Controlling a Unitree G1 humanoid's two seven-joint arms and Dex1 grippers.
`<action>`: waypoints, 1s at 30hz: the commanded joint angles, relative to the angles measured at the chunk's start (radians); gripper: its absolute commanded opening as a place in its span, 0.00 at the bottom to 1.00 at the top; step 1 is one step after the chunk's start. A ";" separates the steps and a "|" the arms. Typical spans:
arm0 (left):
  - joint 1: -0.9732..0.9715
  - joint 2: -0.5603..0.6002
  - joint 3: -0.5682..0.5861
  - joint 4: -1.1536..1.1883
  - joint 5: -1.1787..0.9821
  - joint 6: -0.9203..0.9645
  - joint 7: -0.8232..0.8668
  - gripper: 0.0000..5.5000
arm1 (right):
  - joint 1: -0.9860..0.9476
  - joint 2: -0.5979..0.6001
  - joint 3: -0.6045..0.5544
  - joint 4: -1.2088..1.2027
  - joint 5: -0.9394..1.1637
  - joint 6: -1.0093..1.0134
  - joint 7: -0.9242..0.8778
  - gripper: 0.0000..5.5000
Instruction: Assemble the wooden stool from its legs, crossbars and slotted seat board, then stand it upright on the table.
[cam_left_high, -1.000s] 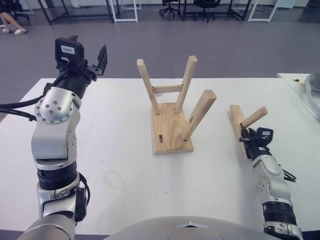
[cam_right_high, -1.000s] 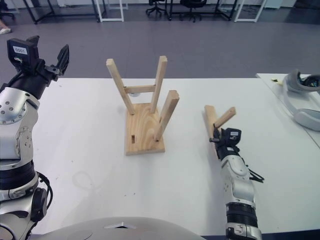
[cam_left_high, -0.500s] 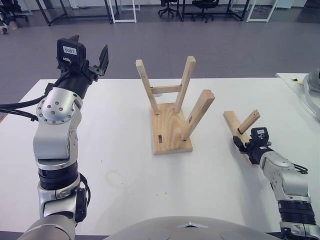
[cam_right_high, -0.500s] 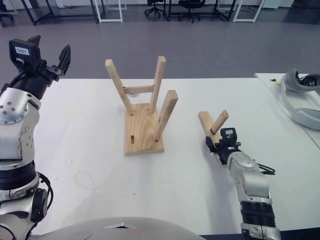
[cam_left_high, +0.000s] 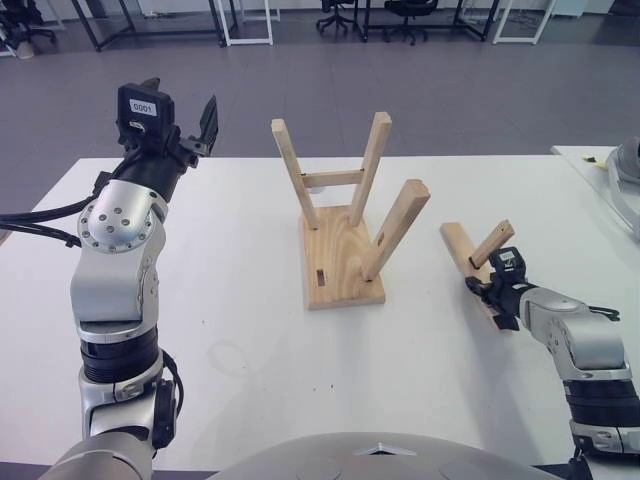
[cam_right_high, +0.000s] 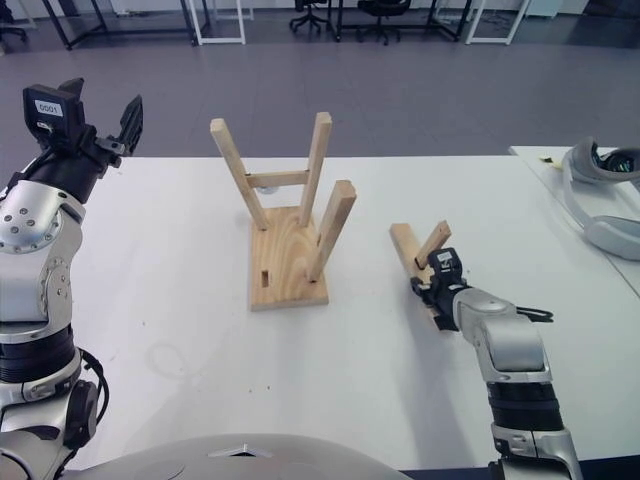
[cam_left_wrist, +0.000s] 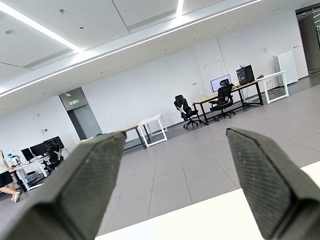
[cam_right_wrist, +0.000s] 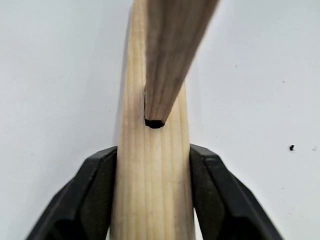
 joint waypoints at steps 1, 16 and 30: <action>-0.004 -0.008 0.009 0.002 -0.006 0.004 0.007 0.67 | -0.028 0.023 0.018 0.041 -0.031 -0.055 -0.006 0.38; -0.576 -0.132 0.400 0.294 -1.155 0.431 0.230 0.67 | -0.892 0.253 0.175 0.074 0.088 -0.441 0.280 0.38; -0.535 -0.031 0.285 0.250 -1.365 0.322 0.414 0.63 | -0.857 0.261 0.229 -0.047 0.139 -0.394 0.406 0.38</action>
